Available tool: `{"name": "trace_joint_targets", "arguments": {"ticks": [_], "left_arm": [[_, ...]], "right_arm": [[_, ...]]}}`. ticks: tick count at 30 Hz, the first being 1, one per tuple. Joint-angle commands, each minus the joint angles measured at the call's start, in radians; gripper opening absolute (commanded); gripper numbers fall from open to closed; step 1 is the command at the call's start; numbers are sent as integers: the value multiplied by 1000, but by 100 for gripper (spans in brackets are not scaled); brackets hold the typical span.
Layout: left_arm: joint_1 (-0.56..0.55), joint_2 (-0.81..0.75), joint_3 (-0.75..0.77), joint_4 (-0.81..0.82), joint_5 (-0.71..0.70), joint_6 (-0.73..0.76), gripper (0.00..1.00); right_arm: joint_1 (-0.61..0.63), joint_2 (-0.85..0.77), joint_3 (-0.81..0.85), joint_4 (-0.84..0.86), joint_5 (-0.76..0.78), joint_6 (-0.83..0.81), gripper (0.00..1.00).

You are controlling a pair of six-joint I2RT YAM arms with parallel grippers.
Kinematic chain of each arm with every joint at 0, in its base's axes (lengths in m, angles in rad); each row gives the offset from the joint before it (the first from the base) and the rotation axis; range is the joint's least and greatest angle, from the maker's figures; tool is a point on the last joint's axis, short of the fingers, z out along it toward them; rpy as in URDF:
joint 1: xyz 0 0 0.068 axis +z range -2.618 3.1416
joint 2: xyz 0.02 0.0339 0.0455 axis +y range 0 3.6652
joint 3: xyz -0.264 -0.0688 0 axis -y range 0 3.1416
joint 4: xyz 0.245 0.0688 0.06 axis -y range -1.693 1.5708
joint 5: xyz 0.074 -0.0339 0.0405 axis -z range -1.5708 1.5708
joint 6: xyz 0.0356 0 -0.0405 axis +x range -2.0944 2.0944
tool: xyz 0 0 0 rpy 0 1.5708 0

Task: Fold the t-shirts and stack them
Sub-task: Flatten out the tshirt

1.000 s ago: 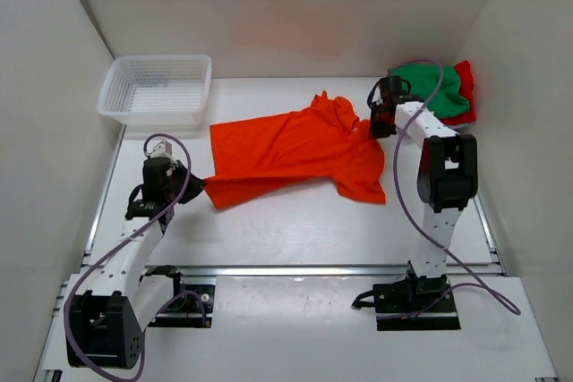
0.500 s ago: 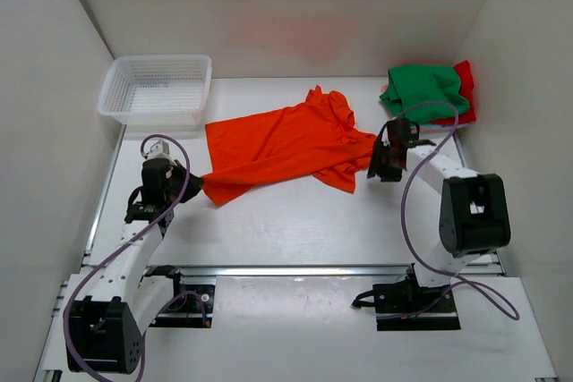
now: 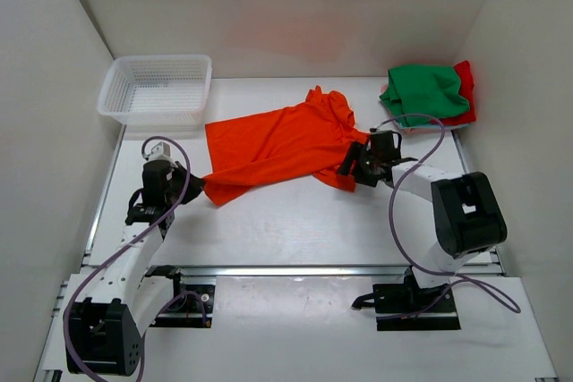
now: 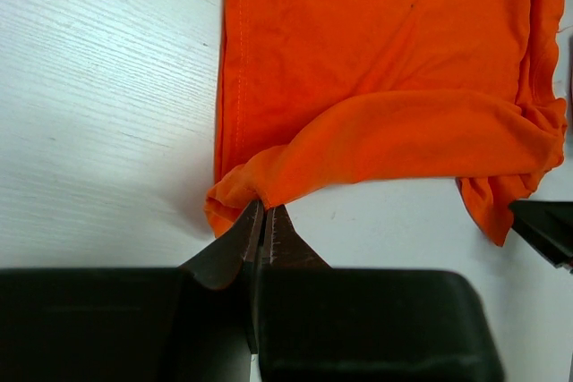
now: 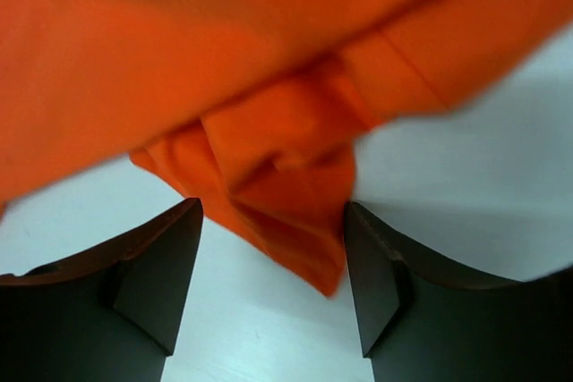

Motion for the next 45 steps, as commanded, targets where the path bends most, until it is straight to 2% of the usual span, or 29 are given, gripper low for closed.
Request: {"name": "trace_joint_targets", "arguments": {"ticks": [1, 2, 3, 4, 5, 6, 12, 14, 15, 17, 20, 22, 23, 26, 27, 29, 31, 34, 40, 43, 45], "left_arm": [[1, -23, -12, 17, 13, 1, 0], [3, -20, -3, 20, 12, 2, 0], [0, -14, -8, 20, 5, 2, 0], [5, -16, -3, 16, 7, 2, 0], [8, -20, -5, 15, 7, 1, 0], [2, -16, 7, 14, 11, 4, 0], [5, -19, 124, -18, 48, -1, 0], [12, -13, 226, -21, 70, -16, 0], [17, 2, 260, -29, 91, -19, 0], [23, 45, 434, -76, 137, -24, 0], [31, 87, 613, -80, 191, -77, 0], [44, 98, 705, -87, 208, -108, 0], [46, 101, 777, -106, 209, -119, 0], [41, 154, 947, -171, 214, -108, 0], [40, 162, 987, -184, 216, -114, 0], [46, 179, 1020, -184, 211, -128, 0], [44, 199, 1034, -182, 206, -121, 0], [44, 257, 1035, -172, 209, -114, 0], [90, 412, 1006, -106, 232, -88, 0], [100, 547, 1084, -96, 242, -67, 0], [109, 663, 1170, -89, 254, -61, 0]], "right_arm": [[4, 102, 20, 5, 0, 18, 63], [1, 116, 44, -1, -4, 10, 58], [8, 139, 62, -9, -12, -2, 46], [2, 150, 76, -23, -36, -7, 21], [-2, 153, 87, -36, -59, -14, 4], [-3, 138, 90, -58, -70, -25, 0], [5, -277, 130, -289, -67, -96, 0], [-8, -443, 185, -323, -81, -100, 0], [-14, -475, 229, -336, -88, -100, 0], [-28, -586, 312, -371, -92, -116, 0], [-66, -663, 511, -409, -113, -123, 0], [-138, -686, 618, -453, -160, -131, 0], [-161, -686, 703, -458, -168, -131, 0], [-363, -669, 896, -510, -309, -143, 0], [-396, -652, 929, -521, -363, -143, 0], [-341, -614, 1039, -533, -317, -157, 0], [-301, -572, 1060, -524, -285, -169, 0], [-348, -510, 1034, -491, -354, -177, 0], [-308, -350, 914, -425, -337, -287, 0], [-301, -203, 934, -426, -307, -355, 0], [-305, -111, 1041, -425, -274, -422, 0]]}}
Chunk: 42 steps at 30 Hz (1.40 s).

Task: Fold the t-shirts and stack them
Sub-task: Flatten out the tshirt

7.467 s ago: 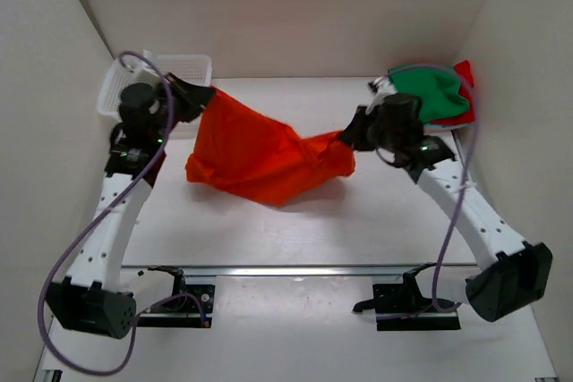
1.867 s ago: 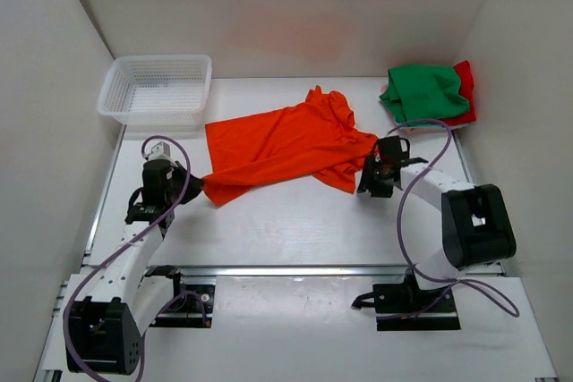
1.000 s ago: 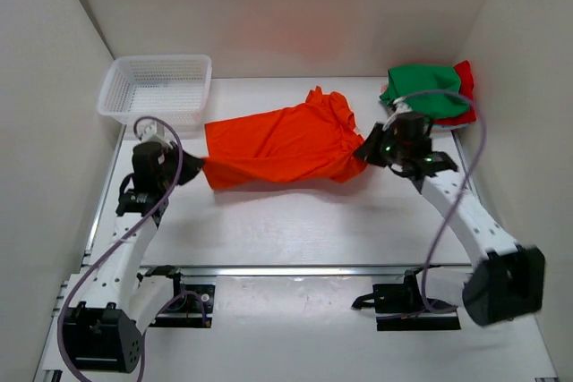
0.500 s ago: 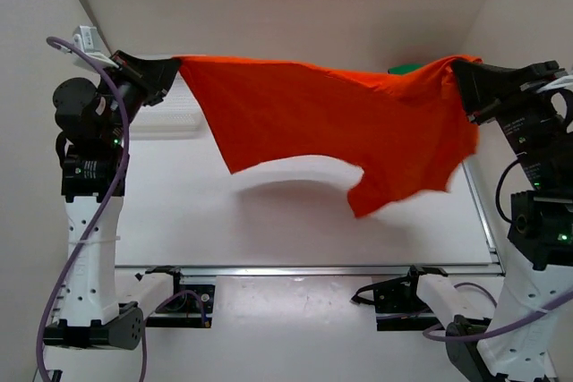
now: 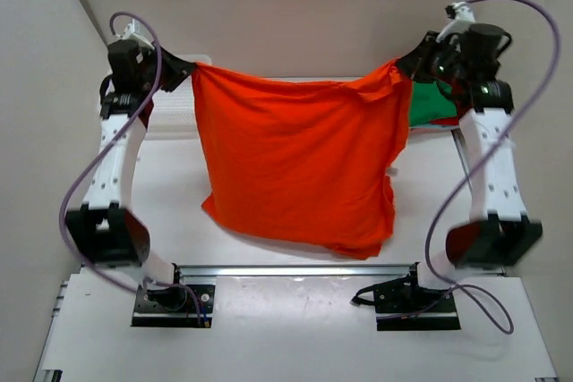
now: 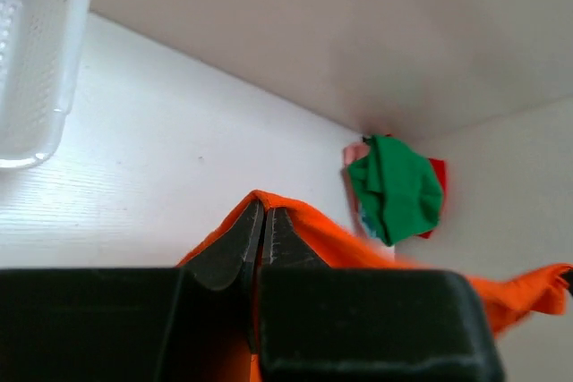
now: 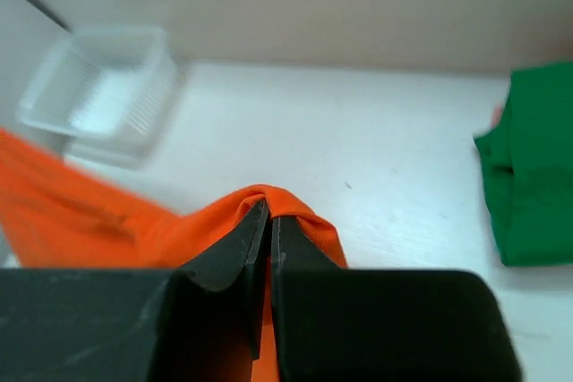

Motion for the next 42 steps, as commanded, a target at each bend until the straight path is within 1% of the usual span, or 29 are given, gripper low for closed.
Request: {"name": "trace_joint_targets", "arguments": {"ticks": [1, 2, 3, 4, 5, 6, 7, 9, 10, 12, 14, 15, 17, 18, 20, 21, 22, 23, 24, 25, 26, 27, 29, 31, 32, 36, 38, 40, 42], "left_arm": [[35, 107, 183, 25, 37, 26, 0], [30, 160, 226, 16, 43, 28, 0], [35, 211, 331, -33, 34, 38, 0], [30, 232, 449, -61, 26, 46, 0], [30, 278, 504, -107, 23, 55, 0], [39, 308, 606, -140, 28, 55, 0], [49, 331, 694, -168, 32, 51, 0], [47, 342, 772, -200, 38, 48, 0], [56, 333, 761, -198, 48, 49, 0], [56, 264, 670, -160, 37, 54, 0], [47, 185, 465, -75, 40, 49, 0], [46, 141, 414, -54, 40, 46, 0], [35, 72, 206, 17, 32, 43, 0], [32, 32, 153, 37, 37, 39, 0], [20, -35, -65, 112, 32, 31, 0], [4, -78, -176, 129, 28, 29, 0], [6, -123, -228, 153, 25, 25, 0], [9, -147, -349, 180, 20, 22, 0], [13, -198, -403, 187, 23, 23, 0], [13, -253, -516, 204, 17, 20, 0], [20, -305, -618, 204, 11, 26, 0], [24, -322, -707, 197, 5, 19, 0], [6, -416, -828, 175, -27, 26, 0], [-16, -469, -911, 139, -47, 26, 0], [-29, -509, -957, 116, -64, 22, 0], [-33, -649, -1095, 59, -103, -10, 0], [-29, -736, -1132, 33, -112, -38, 0], [-33, -792, -1152, 11, -141, -52, 0], [-65, -833, -1174, -18, -185, -70, 0]], "right_arm": [[-9, 153, 210, -6, 60, -124, 0], [-17, 195, 276, -56, 65, -139, 0], [-18, 277, 436, -87, 66, -148, 0], [-24, 339, 520, -148, 75, -148, 0], [-24, 329, 576, -109, 74, -142, 0], [-33, 291, 517, -39, 72, -119, 0], [-52, 263, 500, -20, 59, -90, 0], [-72, 249, 533, -23, 56, -89, 0], [-82, 238, 509, -19, 40, -75, 0], [-112, 206, 461, 4, 11, -64, 0], [-121, 186, 403, -6, 6, -73, 0], [-116, 177, 379, -8, 8, -85, 0], [-95, 111, 237, 1, 29, -116, 0], [-72, 91, 193, 12, 48, -121, 0], [-44, -11, -27, 50, 84, -131, 0], [-26, -68, -90, 67, 112, -128, 0], [-9, -97, -216, 78, 140, -125, 0], [-3, -165, -351, 70, 169, -106, 0], [8, -200, -410, 69, 198, -89, 0], [19, -273, -532, 58, 250, -40, 0], [23, -364, -656, 57, 267, 6, 0], [45, -450, -710, 41, 304, 19, 0], [126, -554, -874, -18, 400, 107, 0], [161, -611, -945, -83, 411, 164, 0], [173, -633, -997, -121, 390, 198, 0], [161, -711, -1122, -184, 319, 258, 0], [173, -742, -1148, -209, 306, 283, 0], [203, -748, -1136, -213, 325, 299, 0], [189, -698, -1131, -204, 295, 268, 0]]}}
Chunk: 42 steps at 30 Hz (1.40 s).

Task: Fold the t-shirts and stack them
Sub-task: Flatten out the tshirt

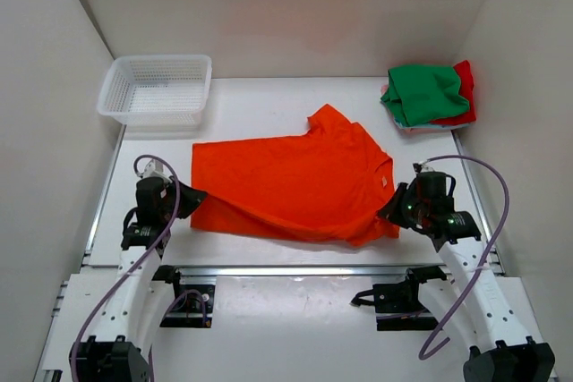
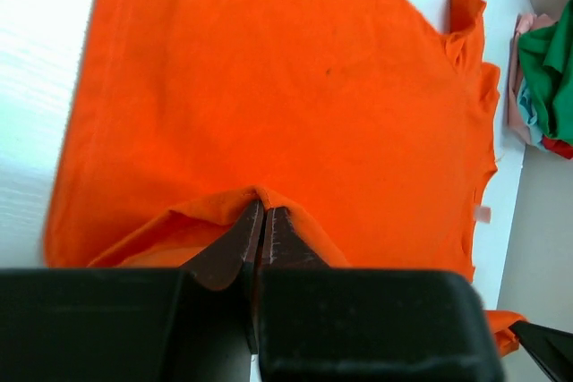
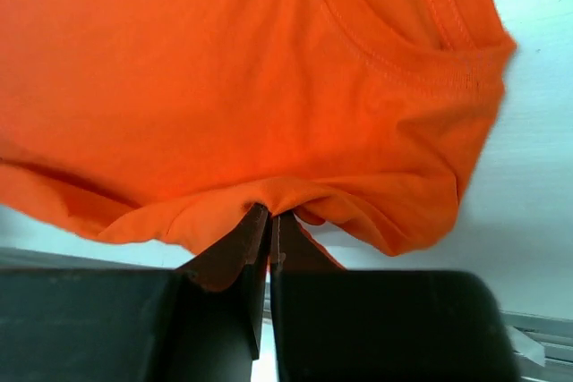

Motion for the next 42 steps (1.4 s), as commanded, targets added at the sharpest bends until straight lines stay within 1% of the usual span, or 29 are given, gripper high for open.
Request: {"name": "trace_joint_targets", "arguments": {"ticks": [1, 3, 6, 8, 9, 11, 12, 13, 14, 15, 17, 18, 19, 20, 21, 22, 23, 24, 25, 26, 28, 29, 31, 32, 34, 38, 39, 40, 42], "left_arm": [[-25, -64, -28, -44, -95, -37, 0], [-16, -77, -32, -61, -107, -44, 0], [-25, -98, -43, -84, -100, -54, 0], [-33, -103, -73, -48, -100, -57, 0], [-25, -74, -72, -32, -84, -49, 0], [-10, 32, -37, 41, -47, -34, 0], [-7, 142, -11, 111, -34, -17, 0], [-7, 285, 71, 174, -15, 1, 0], [-7, 363, 210, 207, 9, 18, 0], [-17, 525, 300, 206, 55, 41, 0], [-20, 786, 731, 116, 146, 78, 0], [-17, 829, 850, 79, 138, 83, 0], [-25, 916, 1073, 2, 116, 93, 0], [-24, 957, 1299, -71, 109, 110, 0], [-16, 1038, 1404, -95, 102, 109, 0], [-10, 1107, 1580, -142, 105, 109, 0], [19, 1155, 1703, -170, 135, 92, 0], [32, 1167, 1739, -173, 153, 87, 0], [47, 1170, 1750, -157, 195, 62, 0], [56, 1132, 1686, -111, 218, 60, 0], [56, 1036, 1443, -28, 210, 64, 0], [56, 966, 1372, 36, 203, 64, 0], [56, 875, 1119, 138, 201, 55, 0], [58, 835, 1065, 176, 200, 55, 0], [44, 784, 881, 242, 195, 58, 0], [36, 738, 661, 298, 184, 58, 0], [30, 735, 591, 311, 186, 45, 0], [33, 730, 516, 346, 183, 35, 0], [41, 726, 424, 382, 178, 3, 0]], "right_arm": [[-15, 46, 12, 41, -56, 5, 0], [-33, 72, 4, 76, -108, -24, 0], [-17, 123, 15, 96, -99, -43, 0], [-10, 155, 30, 139, -104, -60, 0], [-32, 170, 49, 180, -118, -76, 0], [-62, 282, 95, 263, -157, -107, 0], [-88, 320, 150, 329, -170, -141, 0], [-101, 404, 226, 390, -164, -167, 0], [-101, 499, 280, 403, -170, -172, 0], [-114, 544, 425, 416, -174, -202, 0], [-105, 694, 776, 388, -118, -239, 0], [-95, 718, 857, 400, -78, -251, 0], [-87, 760, 1002, 404, -46, -264, 0], [-85, 822, 1159, 398, -47, -267, 0], [-102, 871, 1228, 383, -56, -270, 0], [-122, 900, 1345, 362, -90, -256, 0], [-122, 942, 1432, 355, -104, -236, 0], [-160, 960, 1458, 349, -128, -227, 0], [-177, 977, 1486, 348, -156, -209, 0], [-188, 967, 1479, 351, -170, -204, 0], [-194, 901, 1404, 384, -185, -204, 0], [-190, 882, 1321, 415, -173, -217, 0], [-188, 791, 1174, 456, -144, -228, 0], [-196, 772, 1090, 472, -145, -231, 0], [-202, 704, 912, 490, -168, -228, 0], [-155, 611, 668, 509, -126, -247, 0], [-132, 568, 579, 524, -119, -239, 1], [-128, 537, 536, 530, -116, -231, 0], [-67, 499, 393, 545, -99, -202, 0]]}}
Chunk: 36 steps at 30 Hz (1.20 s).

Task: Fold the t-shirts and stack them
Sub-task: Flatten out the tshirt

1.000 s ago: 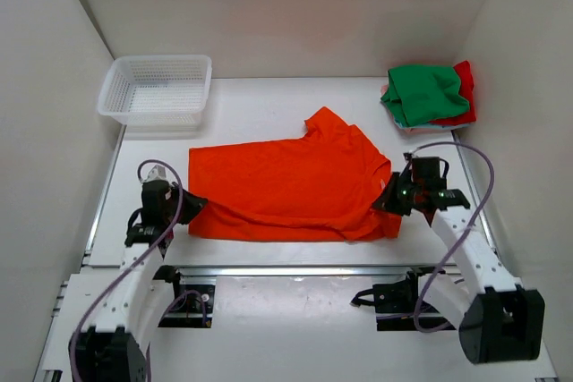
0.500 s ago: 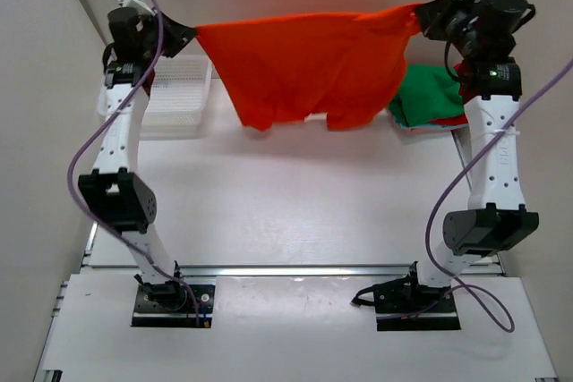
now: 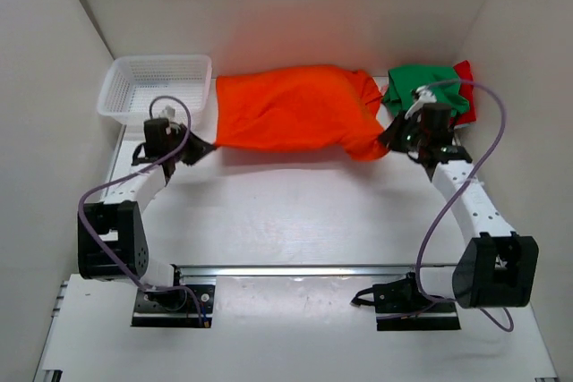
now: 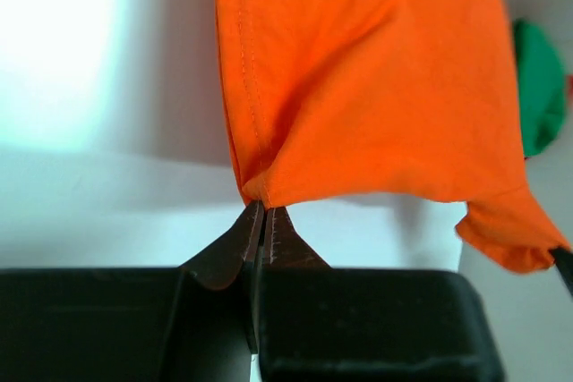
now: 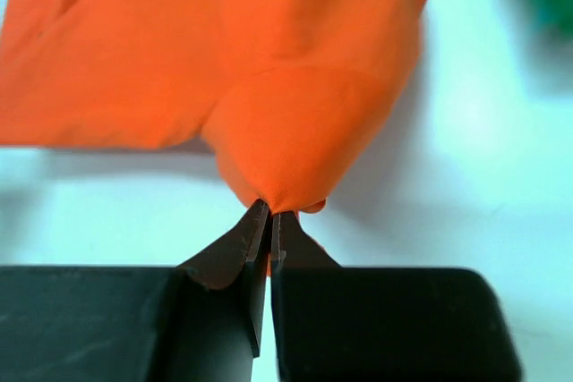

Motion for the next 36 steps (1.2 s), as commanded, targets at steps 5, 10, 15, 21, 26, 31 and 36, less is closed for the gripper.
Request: {"name": "trace_joint_targets", "arguments": {"ticks": [5, 10, 15, 21, 26, 31, 36], "left_arm": [[-13, -99, -302, 106, -41, -88, 0], [-25, -267, -437, 53, -139, -104, 0], [-7, -355, -478, -35, -199, -84, 0], [-13, -404, -523, -30, -259, -105, 0], [3, -404, -501, -35, -239, -98, 0], [-17, -442, -437, -104, -245, -81, 0], [-8, -537, -480, -165, -222, -84, 0]], "right_arm": [[119, -199, -300, 41, 73, 82, 0], [119, -306, -410, -43, 88, 125, 0], [84, -293, -445, -42, 24, 116, 0], [96, -208, -407, 10, 15, 85, 0], [53, -156, -292, -23, 33, 34, 0], [41, -208, -206, -123, 75, 22, 0], [56, -347, -283, -200, 45, 57, 0]]}}
